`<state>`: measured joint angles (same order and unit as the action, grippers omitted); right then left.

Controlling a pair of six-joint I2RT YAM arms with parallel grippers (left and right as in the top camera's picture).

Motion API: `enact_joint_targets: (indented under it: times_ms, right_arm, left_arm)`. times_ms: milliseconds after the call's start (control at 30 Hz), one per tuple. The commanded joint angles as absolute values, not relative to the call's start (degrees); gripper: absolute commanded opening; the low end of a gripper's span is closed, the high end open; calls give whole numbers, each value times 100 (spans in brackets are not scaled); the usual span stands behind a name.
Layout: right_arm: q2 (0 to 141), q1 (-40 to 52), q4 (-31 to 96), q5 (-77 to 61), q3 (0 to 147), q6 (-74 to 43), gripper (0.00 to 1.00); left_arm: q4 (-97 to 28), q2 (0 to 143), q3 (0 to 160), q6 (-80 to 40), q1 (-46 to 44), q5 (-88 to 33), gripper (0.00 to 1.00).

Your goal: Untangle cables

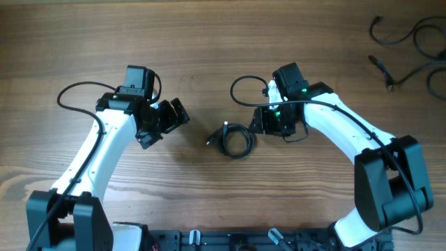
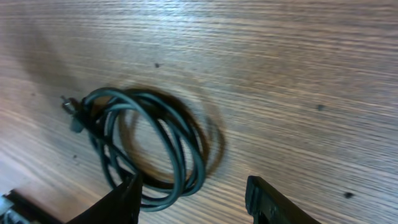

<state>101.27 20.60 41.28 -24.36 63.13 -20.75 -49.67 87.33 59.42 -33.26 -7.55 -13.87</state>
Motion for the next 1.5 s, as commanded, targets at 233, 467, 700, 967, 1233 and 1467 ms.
enact_joint_targets:
  times_ms: [233,467,700,967,1233,1467]
  right_arm:
    - [10191,2532,3640,-2112,5885,-2294,39]
    - [10191,2534,3444,-2023,5763,-2403,25]
    - [10191,2657,3380,-2047,5763,-2418,22]
    - [10191,2814,3326,-1284,5760,-2744,22]
    - [10191,2969,3378,-1323,5760,-2740,22]
    - [10191,3059,3411,-1002,5760,-2740,33]
  left_arm:
    - [-4954,8783,5905,-3212,-777,-1431,100]
    - [-4952,8783,5905,-3212,-777,-1431,100]
    - [-4950,8783,5905,-3214,-777,-1431,100]
    - [-4950,8783,5905,-3214,-777,-1431,100]
    - [-4925,8783,5905,-3212,-777,-1431,100]
    - [-4928,8783,5905,-3212,-777,-1431,100]
